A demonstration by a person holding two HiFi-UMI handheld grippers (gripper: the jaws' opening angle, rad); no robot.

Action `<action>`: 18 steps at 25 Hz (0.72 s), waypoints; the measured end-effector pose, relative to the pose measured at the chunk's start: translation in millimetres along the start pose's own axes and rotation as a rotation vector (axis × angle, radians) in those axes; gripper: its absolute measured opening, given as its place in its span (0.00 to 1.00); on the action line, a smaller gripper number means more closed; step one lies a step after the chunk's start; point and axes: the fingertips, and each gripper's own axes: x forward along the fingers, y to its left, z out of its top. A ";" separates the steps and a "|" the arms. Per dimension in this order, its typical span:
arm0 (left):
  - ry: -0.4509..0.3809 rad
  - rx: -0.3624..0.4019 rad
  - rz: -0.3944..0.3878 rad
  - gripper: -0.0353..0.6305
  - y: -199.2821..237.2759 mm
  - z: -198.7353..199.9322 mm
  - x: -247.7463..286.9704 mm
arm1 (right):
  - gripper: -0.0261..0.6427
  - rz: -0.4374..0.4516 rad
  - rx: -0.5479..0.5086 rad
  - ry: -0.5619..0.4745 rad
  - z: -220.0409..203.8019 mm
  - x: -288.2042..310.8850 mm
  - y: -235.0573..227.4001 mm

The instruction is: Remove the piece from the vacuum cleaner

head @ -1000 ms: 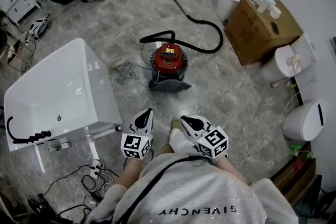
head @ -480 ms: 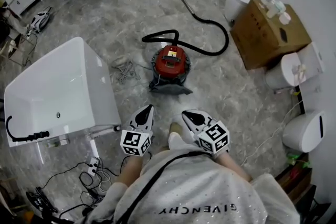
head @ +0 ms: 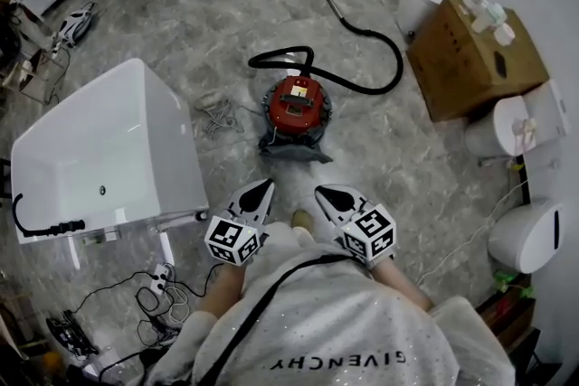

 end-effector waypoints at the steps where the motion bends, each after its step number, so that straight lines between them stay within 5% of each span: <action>1: 0.004 -0.003 0.000 0.08 -1.2 0.1 2.6 | 0.06 0.001 0.012 0.001 -1.4 0.8 -3.0; 12: 0.142 0.005 -0.016 0.08 11.3 -18.9 18.5 | 0.06 0.005 0.083 0.025 -14.7 17.2 -37.5; 18: 0.131 -0.111 -0.221 0.08 1.7 -26.3 60.4 | 0.06 -0.051 0.134 0.040 -21.7 25.8 -66.9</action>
